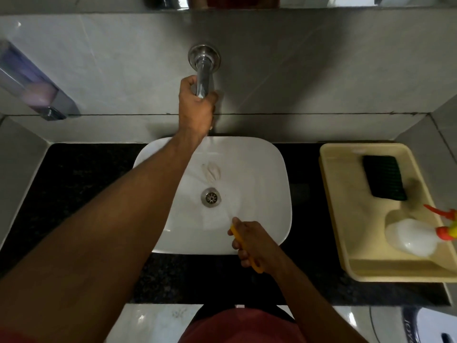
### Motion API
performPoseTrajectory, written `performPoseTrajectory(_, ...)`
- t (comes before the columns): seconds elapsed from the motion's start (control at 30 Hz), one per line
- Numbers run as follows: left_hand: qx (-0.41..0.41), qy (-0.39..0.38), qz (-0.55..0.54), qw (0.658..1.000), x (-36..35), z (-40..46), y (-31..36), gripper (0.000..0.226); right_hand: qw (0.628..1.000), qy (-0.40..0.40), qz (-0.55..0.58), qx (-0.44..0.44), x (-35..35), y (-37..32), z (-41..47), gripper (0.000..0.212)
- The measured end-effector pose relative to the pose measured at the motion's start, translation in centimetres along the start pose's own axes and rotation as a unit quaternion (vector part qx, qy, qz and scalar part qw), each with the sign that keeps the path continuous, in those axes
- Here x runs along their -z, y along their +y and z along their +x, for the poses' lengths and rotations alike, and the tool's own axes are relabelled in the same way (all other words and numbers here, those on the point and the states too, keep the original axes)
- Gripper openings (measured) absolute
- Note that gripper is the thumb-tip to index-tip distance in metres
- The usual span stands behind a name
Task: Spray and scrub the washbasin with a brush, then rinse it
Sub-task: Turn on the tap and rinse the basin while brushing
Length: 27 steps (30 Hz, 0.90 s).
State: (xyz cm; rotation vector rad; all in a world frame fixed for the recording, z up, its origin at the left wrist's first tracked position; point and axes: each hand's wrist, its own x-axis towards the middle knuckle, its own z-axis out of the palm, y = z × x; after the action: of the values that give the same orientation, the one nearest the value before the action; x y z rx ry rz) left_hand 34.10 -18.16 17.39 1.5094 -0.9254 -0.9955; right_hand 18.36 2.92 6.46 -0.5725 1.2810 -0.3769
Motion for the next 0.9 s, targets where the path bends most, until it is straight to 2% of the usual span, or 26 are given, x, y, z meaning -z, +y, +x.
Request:
performPoseTrajectory(0.2, 0.013, -0.011, -0.021, 1.0, 0.4, -1.1, 1.1, 0.052, 0.999, 0.026, -0.029, 0.012, -0.2, 0.3, -1.0, 0.052)
performPoseTrajectory(0.27, 0.01, -0.045, -0.032, 0.998, 1.6, -2.1, 1.3, 0.06, 0.997, 0.06, -0.037, 0.025, -0.2, 0.6, -1.1, 0.054)
performPoseTrajectory(0.37, 0.004, -0.143, -0.039, 0.989, 4.1, -3.5, 1.3, 0.081, 0.993, 0.089, -0.054, 0.047, -0.4, 0.5, -0.8, 0.053)
performPoseTrajectory(0.43, 0.002, -0.164, -0.006, 0.986, 4.5, -3.5, 1.6, 0.082, 0.992, 0.102, -0.06, 0.047, -0.6, 0.3, -0.5, 0.053)
performPoseTrajectory(0.53, 0.039, -0.079, 0.009, 0.996, 3.4, -3.3, 2.1, 0.081, 0.986, 0.128, -0.088, 0.056, -0.6, 0.1, -0.2, 0.056)
performPoseTrajectory(0.6, -0.016, -0.016, 0.157, 0.987, 2.6, -4.0, 1.5, 0.105, 0.98, 0.148, -0.106, 0.078, -0.8, 0.1, 0.0, 0.053)
performPoseTrajectory(0.63, -0.042, 0.008, 0.196, 0.98, 2.3, -4.2, 0.8, 0.114, 0.977, 0.158, -0.112, 0.091, -0.9, -0.1, 0.1, 0.051)
performPoseTrajectory(0.73, -0.055, 0.049, 0.174, 0.982, 2.0, -4.3, -0.2, 0.122, 0.96, 0.193, -0.152, 0.131, -1.1, -0.6, 0.5, 0.046)
performPoseTrajectory(0.9, -0.064, 0.04, 0.175, 0.982, 2.6, -4.3, -1.1, 0.118, 0.875, 0.289, -0.341, 0.184, -0.4, -0.7, 0.0, 0.044)
